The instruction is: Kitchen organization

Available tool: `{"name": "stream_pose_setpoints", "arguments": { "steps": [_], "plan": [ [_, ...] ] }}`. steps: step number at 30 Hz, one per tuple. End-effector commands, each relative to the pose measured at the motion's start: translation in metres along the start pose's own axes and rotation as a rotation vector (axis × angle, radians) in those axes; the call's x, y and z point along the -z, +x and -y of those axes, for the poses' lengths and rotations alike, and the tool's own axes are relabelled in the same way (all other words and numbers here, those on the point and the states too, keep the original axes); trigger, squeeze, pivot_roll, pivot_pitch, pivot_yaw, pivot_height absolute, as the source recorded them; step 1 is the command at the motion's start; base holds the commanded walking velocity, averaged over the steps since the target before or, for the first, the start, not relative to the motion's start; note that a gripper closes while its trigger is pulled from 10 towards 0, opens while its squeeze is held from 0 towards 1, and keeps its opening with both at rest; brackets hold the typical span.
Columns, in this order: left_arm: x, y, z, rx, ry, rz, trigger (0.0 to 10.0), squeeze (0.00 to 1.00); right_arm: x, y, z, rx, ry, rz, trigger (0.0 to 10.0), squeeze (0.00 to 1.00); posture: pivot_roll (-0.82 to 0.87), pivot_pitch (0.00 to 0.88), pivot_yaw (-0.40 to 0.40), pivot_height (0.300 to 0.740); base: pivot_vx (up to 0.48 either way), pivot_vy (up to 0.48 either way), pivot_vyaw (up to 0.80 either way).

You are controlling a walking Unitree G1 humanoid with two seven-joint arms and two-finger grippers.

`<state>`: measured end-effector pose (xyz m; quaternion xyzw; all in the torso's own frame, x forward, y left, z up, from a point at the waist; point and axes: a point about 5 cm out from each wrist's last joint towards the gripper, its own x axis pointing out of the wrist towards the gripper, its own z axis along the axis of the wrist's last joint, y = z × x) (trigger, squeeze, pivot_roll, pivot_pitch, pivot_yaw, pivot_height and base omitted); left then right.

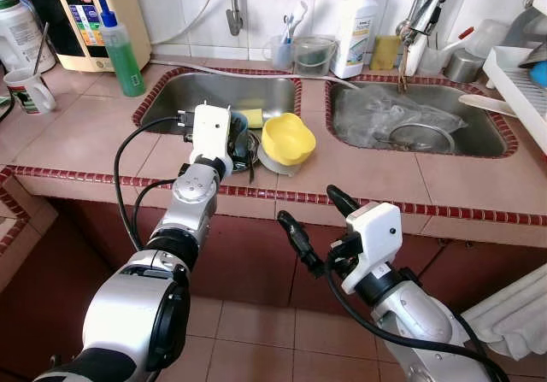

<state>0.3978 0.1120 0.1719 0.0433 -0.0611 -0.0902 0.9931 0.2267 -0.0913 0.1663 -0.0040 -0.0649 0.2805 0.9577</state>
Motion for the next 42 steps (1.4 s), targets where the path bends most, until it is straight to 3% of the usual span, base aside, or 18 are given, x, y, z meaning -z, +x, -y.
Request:
{"name": "stream_pose_setpoints", "arguments": {
  "steps": [1, 13, 14, 15, 16, 17, 32, 42],
  "plan": [
    [-0.007, 0.003, 0.0, 0.005, 0.01, 0.018, 0.0, 0.0, -0.003, 0.001, -0.002, -0.014, -0.004, 0.011, 10.0, 0.0, -0.27, 0.0, 0.03, 0.74, 0.0, 0.0, 0.0],
    [-0.006, 0.003, -0.001, 0.013, 0.021, 0.012, 0.0, 0.0, -0.003, 0.003, -0.002, -0.024, -0.008, 0.013, 10.0, 0.0, -0.27, 0.0, 0.029, 0.74, 0.0, 0.0, 0.0],
    [-0.006, 0.003, -0.001, 0.012, 0.03, 0.007, 4.9, 0.0, -0.003, 0.003, -0.002, -0.025, -0.008, 0.013, 10.0, 0.0, -0.27, 0.0, 0.03, 0.74, 0.0, 0.0, 0.0],
    [-0.006, 0.003, -0.001, 0.008, 0.038, 0.0, 8.9, 0.0, -0.003, 0.003, -0.003, -0.026, -0.008, 0.013, 10.0, 0.0, -0.27, 0.0, 0.031, 0.74, 0.0, 0.0, 0.0],
    [-0.006, 0.003, -0.001, 0.008, 0.038, 0.0, 8.9, 0.0, -0.003, 0.003, -0.003, -0.026, -0.008, 0.013, 10.0, 0.0, -0.27, 0.0, 0.031, 0.74, 0.0, 0.0, 0.0],
    [-0.005, 0.004, -0.001, 0.009, 0.048, -0.008, 10.0, 0.0, -0.003, 0.003, -0.003, -0.028, -0.009, 0.013, 10.0, 0.0, -0.27, 0.0, 0.031, 0.74, 0.0, 0.0, 0.0],
    [-0.004, 0.004, -0.001, 0.019, 0.056, -0.029, 10.0, 0.0, -0.003, 0.004, -0.004, -0.032, -0.006, 0.016, 10.0, 0.0, -0.27, 0.0, 0.034, 0.74, 0.0, 0.0, 0.0],
    [-0.023, 0.011, 0.002, 0.107, 0.147, 0.019, 10.0, 0.0, -0.003, 0.007, -0.004, -0.021, -0.001, 0.028, 10.0, 0.0, -0.25, 0.0, 0.047, 0.74, 0.0, 0.0, 0.0]
  ]
}}
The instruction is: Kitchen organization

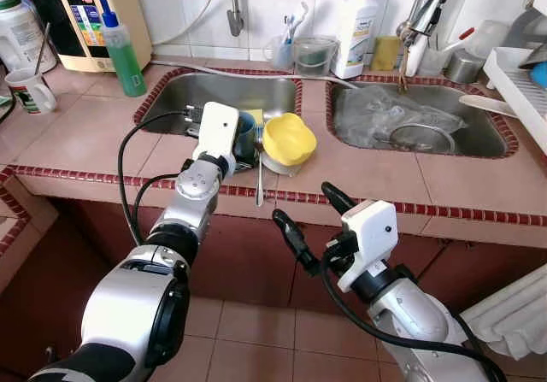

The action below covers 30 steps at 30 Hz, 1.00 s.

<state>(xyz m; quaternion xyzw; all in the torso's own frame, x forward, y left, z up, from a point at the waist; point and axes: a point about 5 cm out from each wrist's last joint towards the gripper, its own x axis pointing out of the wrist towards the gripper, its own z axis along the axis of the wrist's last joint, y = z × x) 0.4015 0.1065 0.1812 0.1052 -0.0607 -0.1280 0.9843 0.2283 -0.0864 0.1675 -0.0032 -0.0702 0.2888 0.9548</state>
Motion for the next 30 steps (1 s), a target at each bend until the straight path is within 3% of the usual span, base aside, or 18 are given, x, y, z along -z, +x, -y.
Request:
{"name": "stream_pose_setpoints", "arguments": {
  "steps": [1, 30],
  "plan": [
    [-0.016, 0.006, -0.005, 0.024, 0.033, 0.033, 10.0, 0.0, -0.002, 0.003, -0.001, -0.003, 0.0, 0.018, 10.0, 0.0, -0.25, 0.0, 0.047, 0.74, 0.0, 0.0, 0.0],
    [-0.05, 0.016, -0.015, 0.13, 0.081, 0.105, 10.0, 0.0, -0.003, 0.01, 0.002, 0.008, 0.0, 0.039, 10.0, 0.0, -0.23, 0.0, 0.06, 0.74, 0.0, 0.0, 0.0]
  ]
}}
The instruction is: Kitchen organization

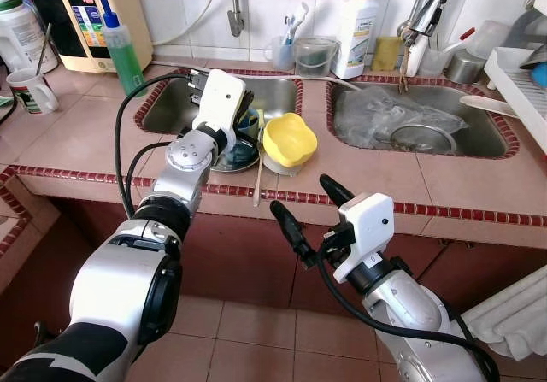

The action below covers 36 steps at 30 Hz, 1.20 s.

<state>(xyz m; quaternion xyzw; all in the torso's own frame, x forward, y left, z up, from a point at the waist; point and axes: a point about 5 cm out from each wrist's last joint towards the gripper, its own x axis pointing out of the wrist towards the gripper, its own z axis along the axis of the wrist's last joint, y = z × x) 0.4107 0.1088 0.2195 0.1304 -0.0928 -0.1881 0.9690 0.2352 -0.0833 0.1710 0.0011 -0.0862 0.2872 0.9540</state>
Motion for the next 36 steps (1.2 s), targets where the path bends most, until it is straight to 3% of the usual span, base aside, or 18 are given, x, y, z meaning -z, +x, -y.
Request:
{"name": "stream_pose_setpoints", "arguments": {
  "steps": [1, 36],
  "plan": [
    [-0.016, 0.005, -0.005, 0.012, 0.032, 0.035, 10.0, 0.0, 0.0, 0.002, 0.001, 0.003, 0.001, 0.006, 10.0, 0.0, -0.23, 0.0, 0.057, 0.74, 0.0, 0.0, 0.0],
    [-0.02, 0.004, -0.017, -0.035, 0.048, 0.039, 10.0, 0.0, -0.001, 0.004, 0.001, -0.008, 0.002, 0.011, 10.0, 0.0, -0.23, 0.0, 0.052, 0.74, 0.0, 0.0, 0.0]
  ]
}}
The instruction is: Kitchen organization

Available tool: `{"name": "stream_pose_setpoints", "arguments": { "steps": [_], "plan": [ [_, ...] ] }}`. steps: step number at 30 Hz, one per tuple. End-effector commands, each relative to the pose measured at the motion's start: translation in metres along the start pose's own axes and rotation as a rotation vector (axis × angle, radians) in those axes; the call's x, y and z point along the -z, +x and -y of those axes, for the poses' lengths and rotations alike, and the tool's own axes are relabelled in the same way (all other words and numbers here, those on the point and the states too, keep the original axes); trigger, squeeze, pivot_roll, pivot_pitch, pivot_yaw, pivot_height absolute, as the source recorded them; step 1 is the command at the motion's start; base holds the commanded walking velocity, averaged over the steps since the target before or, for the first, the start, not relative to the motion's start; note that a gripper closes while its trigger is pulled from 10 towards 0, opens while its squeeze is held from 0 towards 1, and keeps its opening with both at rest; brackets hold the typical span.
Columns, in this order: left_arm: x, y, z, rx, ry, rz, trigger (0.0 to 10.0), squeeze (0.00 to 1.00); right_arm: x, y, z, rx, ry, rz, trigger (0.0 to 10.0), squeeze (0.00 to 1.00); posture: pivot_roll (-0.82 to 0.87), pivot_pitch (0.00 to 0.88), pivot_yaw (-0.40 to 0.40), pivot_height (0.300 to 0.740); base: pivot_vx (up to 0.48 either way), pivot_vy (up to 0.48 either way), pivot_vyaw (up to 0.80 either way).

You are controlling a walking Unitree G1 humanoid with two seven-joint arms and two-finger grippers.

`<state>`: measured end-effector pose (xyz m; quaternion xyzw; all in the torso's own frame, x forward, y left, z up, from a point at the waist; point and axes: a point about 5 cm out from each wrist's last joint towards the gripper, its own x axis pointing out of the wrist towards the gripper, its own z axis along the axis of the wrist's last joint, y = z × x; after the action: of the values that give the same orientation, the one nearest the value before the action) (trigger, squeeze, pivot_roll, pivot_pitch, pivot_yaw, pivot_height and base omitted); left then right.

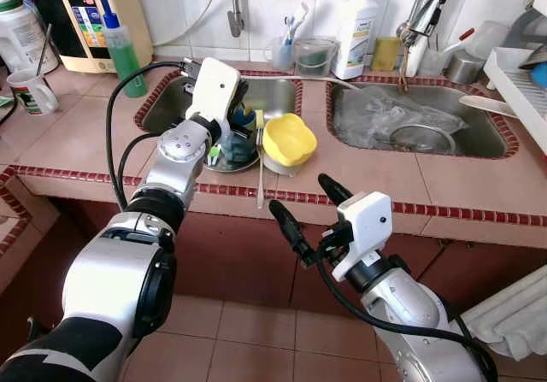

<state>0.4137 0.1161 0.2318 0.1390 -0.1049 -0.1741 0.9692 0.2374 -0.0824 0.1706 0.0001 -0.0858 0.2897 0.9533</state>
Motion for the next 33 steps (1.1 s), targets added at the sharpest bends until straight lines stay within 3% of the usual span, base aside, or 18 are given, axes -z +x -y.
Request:
{"name": "stream_pose_setpoints", "arguments": {
  "steps": [1, 33],
  "plan": [
    [-0.011, 0.003, -0.006, -0.007, 0.025, 0.023, 10.0, 0.0, -0.001, 0.002, 0.0, -0.003, 0.003, 0.012, 10.0, 0.0, -0.23, 0.0, 0.052, 0.74, 0.0, 0.0, 0.0],
    [-0.022, 0.002, -0.021, -0.01, 0.097, 0.043, 10.0, 0.0, -0.001, 0.002, -0.002, -0.003, 0.008, 0.014, 10.0, 0.0, -0.22, 0.0, 0.054, 0.74, 0.0, 0.0, 0.0]
  ]
}}
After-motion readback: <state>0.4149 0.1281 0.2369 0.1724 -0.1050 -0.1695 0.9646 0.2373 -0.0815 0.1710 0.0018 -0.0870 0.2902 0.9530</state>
